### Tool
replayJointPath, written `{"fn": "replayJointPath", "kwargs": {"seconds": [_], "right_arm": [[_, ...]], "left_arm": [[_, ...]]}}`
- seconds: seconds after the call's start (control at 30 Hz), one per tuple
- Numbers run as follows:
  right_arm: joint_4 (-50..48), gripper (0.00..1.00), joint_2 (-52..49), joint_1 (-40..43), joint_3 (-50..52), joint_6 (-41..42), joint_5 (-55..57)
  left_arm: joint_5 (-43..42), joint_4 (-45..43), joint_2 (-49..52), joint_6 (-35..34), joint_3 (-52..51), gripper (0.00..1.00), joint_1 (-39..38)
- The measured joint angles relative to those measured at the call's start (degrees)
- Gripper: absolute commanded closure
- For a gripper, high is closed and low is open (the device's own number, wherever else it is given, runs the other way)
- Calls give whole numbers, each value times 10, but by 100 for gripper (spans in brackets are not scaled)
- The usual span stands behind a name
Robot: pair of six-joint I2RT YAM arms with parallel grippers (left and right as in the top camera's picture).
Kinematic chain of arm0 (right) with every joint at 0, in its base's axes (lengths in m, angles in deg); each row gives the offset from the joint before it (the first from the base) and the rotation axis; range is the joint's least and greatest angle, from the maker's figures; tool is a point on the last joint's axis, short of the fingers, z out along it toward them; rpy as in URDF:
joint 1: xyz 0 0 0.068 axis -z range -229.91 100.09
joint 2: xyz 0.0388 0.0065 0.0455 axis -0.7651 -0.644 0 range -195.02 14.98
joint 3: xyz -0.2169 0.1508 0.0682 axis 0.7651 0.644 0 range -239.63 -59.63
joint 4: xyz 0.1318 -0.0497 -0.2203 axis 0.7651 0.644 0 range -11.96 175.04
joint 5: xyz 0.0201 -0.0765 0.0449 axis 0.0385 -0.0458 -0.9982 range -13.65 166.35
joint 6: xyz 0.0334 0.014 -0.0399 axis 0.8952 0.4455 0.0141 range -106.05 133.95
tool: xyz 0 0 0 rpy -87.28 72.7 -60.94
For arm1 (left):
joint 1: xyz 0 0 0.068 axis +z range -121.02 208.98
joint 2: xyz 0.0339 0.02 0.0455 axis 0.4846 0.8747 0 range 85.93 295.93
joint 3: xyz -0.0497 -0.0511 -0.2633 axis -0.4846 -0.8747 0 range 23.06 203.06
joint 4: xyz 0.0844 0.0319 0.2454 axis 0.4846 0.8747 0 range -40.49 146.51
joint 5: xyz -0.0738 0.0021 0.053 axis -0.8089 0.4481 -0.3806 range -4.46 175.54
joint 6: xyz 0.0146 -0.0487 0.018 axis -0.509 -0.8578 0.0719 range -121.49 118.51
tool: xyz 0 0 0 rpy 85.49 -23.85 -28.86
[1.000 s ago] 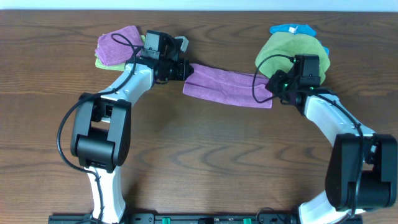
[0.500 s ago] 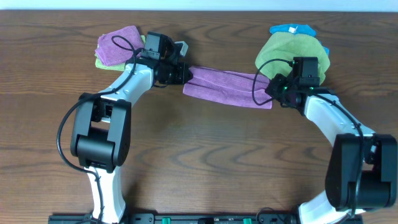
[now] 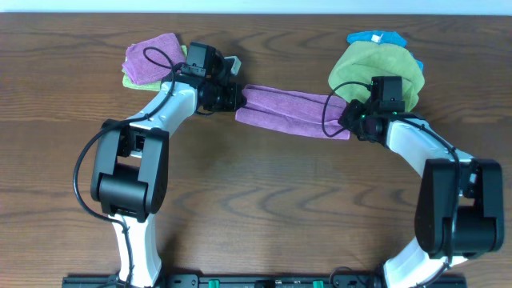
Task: Fold the cloth
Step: 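Lower the folded edge onto the far edge and press it down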
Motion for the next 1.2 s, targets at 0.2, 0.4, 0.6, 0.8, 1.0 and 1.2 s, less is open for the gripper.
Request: {"fn": "replayJointPath", "kwargs": {"seconds": [0.2,0.4,0.6,0.8,1.0,1.2], "right_arm": [[-10,99,0,0,0,0,3],[-11,98,0,0,0,0,4],[-12,98,0,0,0,0,4],[-15,36,0,0,0,-4,6],[-34,30,0,0,0,-6,4],[-5,26,0,0,-39,-14,-4]], "left_arm": [[0,14,0,0,-1,94,0],[4,25,0,0,-2,94,-13],[15,30,0,0,-3,94,-28],[48,30,0,2,-3,5,-28],[76,27,0,0,-3,5,-27],[79,31,0,0,5,5,-20]]}}
